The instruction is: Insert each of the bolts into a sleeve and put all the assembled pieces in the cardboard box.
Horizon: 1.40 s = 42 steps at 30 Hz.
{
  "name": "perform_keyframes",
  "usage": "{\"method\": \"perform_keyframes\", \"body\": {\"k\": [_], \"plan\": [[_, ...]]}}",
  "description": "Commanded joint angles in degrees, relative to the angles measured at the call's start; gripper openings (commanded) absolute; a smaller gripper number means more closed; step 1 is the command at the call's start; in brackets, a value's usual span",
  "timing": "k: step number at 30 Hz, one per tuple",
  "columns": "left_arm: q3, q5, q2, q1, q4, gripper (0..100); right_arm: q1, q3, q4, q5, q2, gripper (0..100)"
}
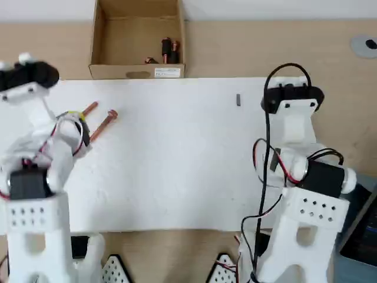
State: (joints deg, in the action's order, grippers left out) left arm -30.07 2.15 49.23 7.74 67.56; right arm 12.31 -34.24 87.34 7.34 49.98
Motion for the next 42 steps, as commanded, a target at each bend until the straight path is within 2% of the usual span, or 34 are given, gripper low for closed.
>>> {"method": "perform_keyframes", "body": {"k": [1,9,18,24,34,42], "plan": [[9.1,0.1,-6.5,0.1,3.6,0,0.7,-2.1,-3.5,-0.4,2.2,0.9],[16.6,-0.7,-19.9,0.0,5.0,0,0.6,-8.8,-12.2,-1.7,4.9,0.9],[20.7,-13.4,-34.2,-4.5,5.1,0,0.5,-10.9,-14.2,-1.5,4.9,0.9],[26.1,-19.1,-47.4,-4.5,5.3,0,0.5,-10.9,-14.2,-1.5,5.1,0.9],[50.9,-27.9,-72.6,-4.4,19.6,8,0.6,-10.9,-15.1,-1.6,4.9,0.9],[69.6,-31.1,-85.6,-2.3,25.5,8,0.7,-10.9,-15.4,-1.6,5.0,0.9]]}}
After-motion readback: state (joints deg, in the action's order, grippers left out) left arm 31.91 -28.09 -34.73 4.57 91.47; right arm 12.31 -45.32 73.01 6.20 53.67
